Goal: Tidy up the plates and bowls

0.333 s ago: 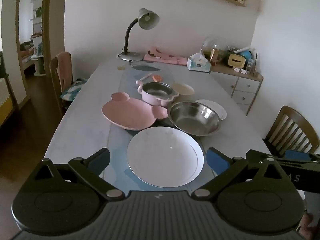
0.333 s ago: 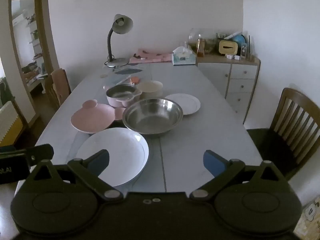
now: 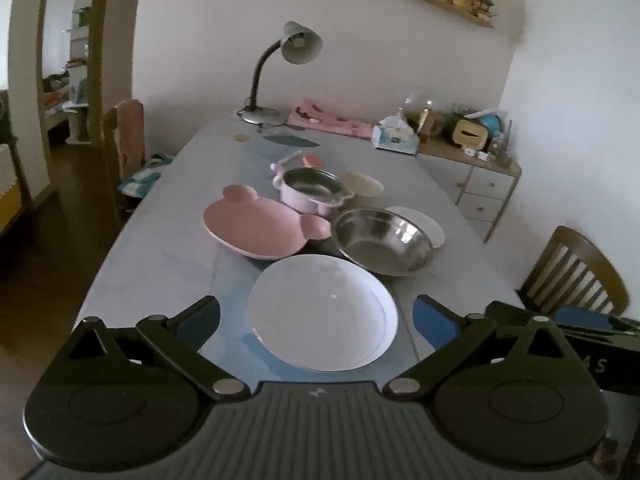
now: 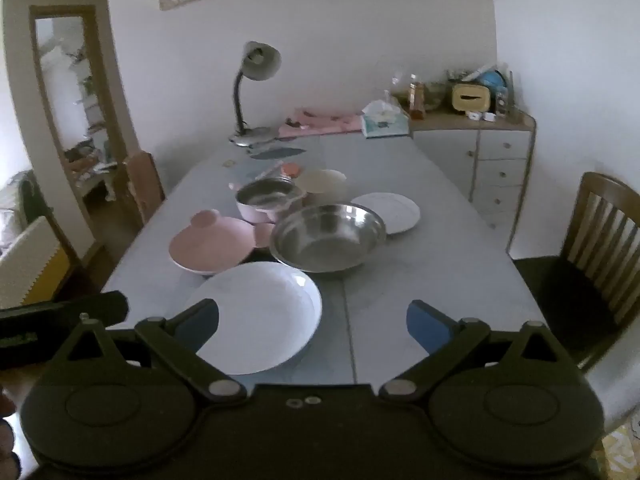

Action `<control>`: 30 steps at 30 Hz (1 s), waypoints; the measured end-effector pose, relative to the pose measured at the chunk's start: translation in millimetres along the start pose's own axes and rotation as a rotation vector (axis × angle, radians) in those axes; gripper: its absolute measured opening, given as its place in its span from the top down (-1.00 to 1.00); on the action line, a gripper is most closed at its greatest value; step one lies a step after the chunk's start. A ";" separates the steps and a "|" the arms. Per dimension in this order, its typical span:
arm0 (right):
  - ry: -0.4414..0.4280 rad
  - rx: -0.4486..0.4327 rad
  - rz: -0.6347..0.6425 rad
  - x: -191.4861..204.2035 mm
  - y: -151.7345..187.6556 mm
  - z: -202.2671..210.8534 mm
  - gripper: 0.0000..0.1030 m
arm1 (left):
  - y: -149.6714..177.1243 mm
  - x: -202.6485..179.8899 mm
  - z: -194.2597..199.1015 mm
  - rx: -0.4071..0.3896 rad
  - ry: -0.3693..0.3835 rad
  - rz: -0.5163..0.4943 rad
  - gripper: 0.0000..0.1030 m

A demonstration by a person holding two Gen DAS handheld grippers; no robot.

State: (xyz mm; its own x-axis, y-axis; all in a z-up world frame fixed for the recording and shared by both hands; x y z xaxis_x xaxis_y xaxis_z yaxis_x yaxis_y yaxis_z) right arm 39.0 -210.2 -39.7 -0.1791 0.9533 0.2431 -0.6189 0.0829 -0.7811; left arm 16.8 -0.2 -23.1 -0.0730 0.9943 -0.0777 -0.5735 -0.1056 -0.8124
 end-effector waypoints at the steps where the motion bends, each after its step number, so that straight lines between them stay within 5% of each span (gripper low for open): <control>1: 0.015 0.001 0.013 6.0 -0.1 -1.9 -0.97 | 0.6 0.2 1.0 -0.002 -0.001 0.005 -1.00; 10: 0.020 -0.050 0.031 6.7 -2.4 8.6 -1.00 | -1.5 -2.8 15.5 -0.062 0.019 -0.012 -1.00; 30: 0.037 -0.086 0.046 10.6 0.4 19.7 -0.95 | -2.1 -5.8 23.8 -0.060 -0.025 -0.064 -1.00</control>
State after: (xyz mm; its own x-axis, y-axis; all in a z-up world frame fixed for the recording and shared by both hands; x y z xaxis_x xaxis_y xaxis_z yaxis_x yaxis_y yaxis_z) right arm 21.8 -205.8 -26.1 -0.1764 0.9666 0.1860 -0.5429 0.0621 -0.8375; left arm -0.9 -6.0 -7.2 -0.0583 0.9982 -0.0108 -0.5280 -0.0400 -0.8483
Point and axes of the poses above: each gripper's, at about its wrist camera, not at the fingertips, and z roughly against the way its jaws point, x to its left, y to its underside, the point moved 4 cm from there along -z, roughly the way its jaws point, and after that the axes turned 6 degrees about -z, right-handed, at the moved point
